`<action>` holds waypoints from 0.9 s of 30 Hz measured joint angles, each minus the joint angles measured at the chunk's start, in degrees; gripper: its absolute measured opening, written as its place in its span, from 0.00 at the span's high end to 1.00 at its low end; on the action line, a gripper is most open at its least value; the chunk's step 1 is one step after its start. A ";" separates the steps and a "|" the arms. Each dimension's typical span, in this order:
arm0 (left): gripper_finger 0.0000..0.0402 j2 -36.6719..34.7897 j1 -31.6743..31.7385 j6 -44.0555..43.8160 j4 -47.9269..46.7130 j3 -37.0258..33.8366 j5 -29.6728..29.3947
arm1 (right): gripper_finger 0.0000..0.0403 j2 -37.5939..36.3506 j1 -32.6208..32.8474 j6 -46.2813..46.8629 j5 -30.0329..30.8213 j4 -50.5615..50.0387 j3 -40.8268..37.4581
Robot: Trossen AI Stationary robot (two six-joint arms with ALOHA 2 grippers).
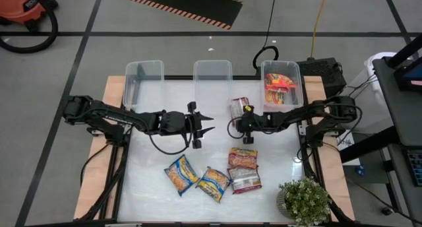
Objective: Sort Maruchan noodles
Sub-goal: Put the top red noodle pack into the middle transparent bin
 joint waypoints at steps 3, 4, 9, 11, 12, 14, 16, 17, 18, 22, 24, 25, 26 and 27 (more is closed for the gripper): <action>0.59 0.00 0.00 0.00 0.00 0.00 0.00 | 1.00 -0.20 0.24 -0.12 -9.89 -0.33 0.13; 0.59 0.00 0.00 0.00 0.00 0.00 0.00 | 1.00 -0.24 0.39 -0.06 -12.84 -1.08 0.39; 0.59 0.00 0.00 0.02 0.00 0.00 -0.01 | 1.00 -0.27 1.82 0.71 -22.51 -5.84 3.38; 0.59 0.00 0.00 0.07 0.00 0.00 0.00 | 1.00 -0.27 2.60 1.43 -23.11 -7.69 5.07; 0.59 0.00 0.00 0.07 0.00 0.00 0.00 | 1.00 -0.27 3.05 1.62 -23.12 -8.61 6.05; 0.59 0.48 0.00 0.19 0.16 0.00 0.03 | 1.00 -0.29 4.12 1.63 -23.13 -10.54 7.86; 0.59 1.33 0.02 1.20 0.10 0.02 0.49 | 1.00 -0.29 5.08 1.56 -22.97 -11.60 9.50; 0.59 1.92 0.00 1.86 -0.20 0.00 0.77 | 1.00 -0.29 5.45 1.53 -22.81 -11.69 10.24; 0.59 2.78 0.00 2.52 0.35 0.02 0.94 | 1.00 -0.32 5.74 1.52 -22.51 -11.55 10.82; 0.59 7.49 0.00 5.27 0.51 0.02 1.10 | 1.00 -0.34 6.38 1.44 -21.10 -12.24 11.95; 0.59 9.82 -0.17 6.36 1.41 0.02 1.13 | 1.00 -0.41 6.40 1.68 -20.80 -12.05 12.09; 0.59 10.62 -0.35 6.58 1.42 0.02 1.11 | 1.00 -0.46 6.40 1.73 -19.72 -12.23 12.09; 0.59 11.50 -0.56 6.57 1.92 0.02 1.11 | 1.00 -0.49 6.40 1.80 -18.47 -12.48 12.10; 0.58 12.52 -0.85 6.37 2.78 0.03 1.11 | 1.00 -0.49 6.39 1.81 -17.63 -12.85 12.11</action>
